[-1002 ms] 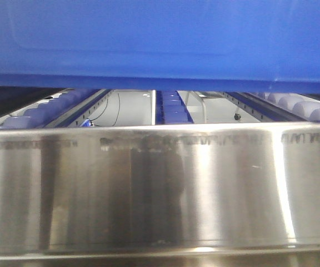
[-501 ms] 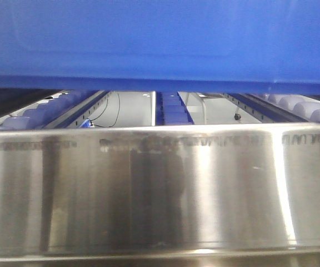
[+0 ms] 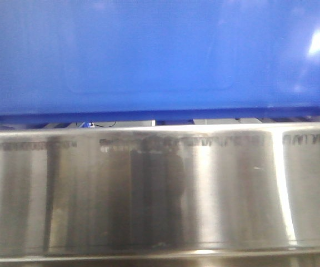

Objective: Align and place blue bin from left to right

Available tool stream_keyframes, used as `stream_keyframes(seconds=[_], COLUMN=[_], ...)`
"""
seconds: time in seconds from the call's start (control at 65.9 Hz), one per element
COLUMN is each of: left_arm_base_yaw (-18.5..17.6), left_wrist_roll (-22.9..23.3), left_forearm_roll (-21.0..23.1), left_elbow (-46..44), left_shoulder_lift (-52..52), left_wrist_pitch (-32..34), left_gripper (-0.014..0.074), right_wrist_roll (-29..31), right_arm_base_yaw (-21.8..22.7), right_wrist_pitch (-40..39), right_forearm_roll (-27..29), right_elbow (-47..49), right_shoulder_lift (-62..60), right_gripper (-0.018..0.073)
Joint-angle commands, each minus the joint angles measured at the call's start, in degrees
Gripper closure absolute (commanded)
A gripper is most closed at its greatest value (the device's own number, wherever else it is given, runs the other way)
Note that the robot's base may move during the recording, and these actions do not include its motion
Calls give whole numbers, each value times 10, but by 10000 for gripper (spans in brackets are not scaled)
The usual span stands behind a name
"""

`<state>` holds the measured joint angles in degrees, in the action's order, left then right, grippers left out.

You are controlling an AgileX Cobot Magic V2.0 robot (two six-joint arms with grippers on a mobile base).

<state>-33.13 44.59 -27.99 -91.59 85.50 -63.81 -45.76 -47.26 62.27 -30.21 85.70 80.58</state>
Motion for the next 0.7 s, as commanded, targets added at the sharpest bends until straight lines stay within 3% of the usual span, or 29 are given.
stream_keyframes(seconds=[0.0,0.47,0.501,0.577,0.683], left_arm_base_yaw=[-1,-1,-1,-1,-1], left_wrist_roll=[4,4,4,4,4], left_forearm_roll=[9,10,10,10,9], left_elbow=[-4,-4,-4,-4,-4], left_shoulder_lift=[2,16,16,16,16], left_wrist_pitch=[48,49,49,47,46], left_gripper=[707,707,707,678,526], right_wrist_roll=[-6,-6,-6,-6,-6], right_arm_base_yaw=[5,16,16,16,16], right_wrist_pitch=[-71,-66,-64,-64,-62], right_forearm_roll=[-7,-7,-7,-7,-7], right_elbow=[6,6,6,6,6], right_shoulder_lift=[4,10,10,10,10], right_gripper=[630,615,589,426,207])
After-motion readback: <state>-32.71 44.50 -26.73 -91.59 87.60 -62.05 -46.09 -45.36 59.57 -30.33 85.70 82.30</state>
